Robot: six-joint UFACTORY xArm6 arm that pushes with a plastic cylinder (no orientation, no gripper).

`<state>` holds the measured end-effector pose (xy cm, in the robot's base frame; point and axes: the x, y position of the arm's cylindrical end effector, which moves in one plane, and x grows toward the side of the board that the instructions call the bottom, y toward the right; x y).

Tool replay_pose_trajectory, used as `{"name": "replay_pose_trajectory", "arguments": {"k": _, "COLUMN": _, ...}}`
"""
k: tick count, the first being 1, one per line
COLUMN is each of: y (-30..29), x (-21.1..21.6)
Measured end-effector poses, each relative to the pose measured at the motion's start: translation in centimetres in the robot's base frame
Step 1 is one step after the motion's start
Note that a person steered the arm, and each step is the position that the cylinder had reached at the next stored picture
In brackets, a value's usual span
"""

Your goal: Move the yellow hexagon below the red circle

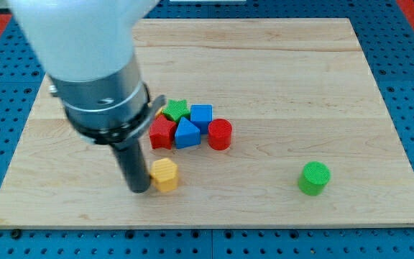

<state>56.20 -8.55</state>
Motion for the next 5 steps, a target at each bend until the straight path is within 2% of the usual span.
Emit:
{"name": "replay_pose_trajectory", "arguments": {"k": 1, "y": 3.1, "x": -1.2}}
{"name": "replay_pose_trajectory", "arguments": {"k": 2, "y": 1.2, "x": -1.4}}
{"name": "replay_pose_trajectory", "arguments": {"k": 3, "y": 2.3, "x": -2.8}}
{"name": "replay_pose_trajectory", "arguments": {"k": 4, "y": 6.9, "x": -2.5}}
{"name": "replay_pose_trajectory", "arguments": {"k": 5, "y": 8.5, "x": -2.4}}
